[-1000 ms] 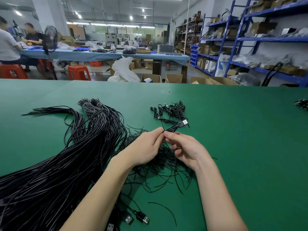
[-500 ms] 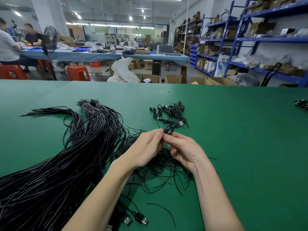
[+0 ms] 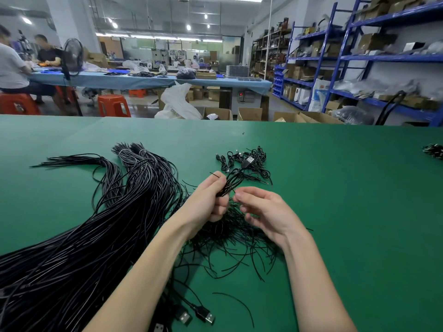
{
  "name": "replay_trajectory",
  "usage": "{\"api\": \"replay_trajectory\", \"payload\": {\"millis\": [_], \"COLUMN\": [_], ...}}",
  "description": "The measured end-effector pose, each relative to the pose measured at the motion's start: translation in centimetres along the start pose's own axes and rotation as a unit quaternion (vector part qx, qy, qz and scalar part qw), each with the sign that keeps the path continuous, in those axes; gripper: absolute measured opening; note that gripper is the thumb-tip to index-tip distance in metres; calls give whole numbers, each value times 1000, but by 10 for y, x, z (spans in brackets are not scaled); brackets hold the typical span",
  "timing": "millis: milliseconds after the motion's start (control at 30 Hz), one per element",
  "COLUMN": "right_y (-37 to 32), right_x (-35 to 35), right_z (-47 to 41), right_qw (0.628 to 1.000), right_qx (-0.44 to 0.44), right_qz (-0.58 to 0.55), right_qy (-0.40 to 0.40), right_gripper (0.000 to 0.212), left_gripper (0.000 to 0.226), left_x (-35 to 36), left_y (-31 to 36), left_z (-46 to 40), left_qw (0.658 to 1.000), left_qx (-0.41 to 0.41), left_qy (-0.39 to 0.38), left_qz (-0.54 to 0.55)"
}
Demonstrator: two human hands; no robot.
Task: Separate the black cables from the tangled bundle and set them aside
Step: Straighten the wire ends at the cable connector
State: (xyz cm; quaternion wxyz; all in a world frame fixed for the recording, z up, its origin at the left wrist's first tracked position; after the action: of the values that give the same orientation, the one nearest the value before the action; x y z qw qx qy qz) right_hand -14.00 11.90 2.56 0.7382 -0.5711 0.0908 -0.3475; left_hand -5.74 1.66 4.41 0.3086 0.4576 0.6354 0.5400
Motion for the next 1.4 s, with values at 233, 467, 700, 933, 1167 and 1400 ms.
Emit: {"api": "replay_trajectory", "payload": {"millis": [233,467,700,933,1167,1400], "right_y": [3,-2,-6,-17,-27,-39], "right_x": [4,-13,-13,-9,-2,3], "right_z": [0,6,12,17,17,15], "right_qw": [999,987,968,888,814,790], "right_qx": [12,-49,-116,-98,-93,-188], "right_qz": [37,155,224,450,568,544], "right_qy": [-26,20,-4,4,82,209], "right_gripper": [6,8,10,7,19,20], "left_gripper": [28,27,24,23,19,21], "left_x": [6,12,16,13,17,7], "left_y": [1,1,5,7,20,31], "left_z": [2,7,15,25,19,4], "left_qw": [1000,996,983,938,874,855], "left_qx": [9,-3,-21,-46,11,115], "left_qy": [0,-88,-180,-297,-286,-110], "left_qz": [11,-12,43,-170,-393,-493]}}
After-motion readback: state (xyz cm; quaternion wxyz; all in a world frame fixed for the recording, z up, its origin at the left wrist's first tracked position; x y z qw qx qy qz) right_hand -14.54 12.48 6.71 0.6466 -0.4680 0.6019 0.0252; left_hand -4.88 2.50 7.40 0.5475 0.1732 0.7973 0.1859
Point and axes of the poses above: each hand's wrist, its own z-axis away from the middle knuckle, its own x-axis out of the palm, y = z × x, the point moved 7 cm from there along -z, towards the middle knuckle, and after that the axes turned 13 degrees about x, right-handed, at the moved point
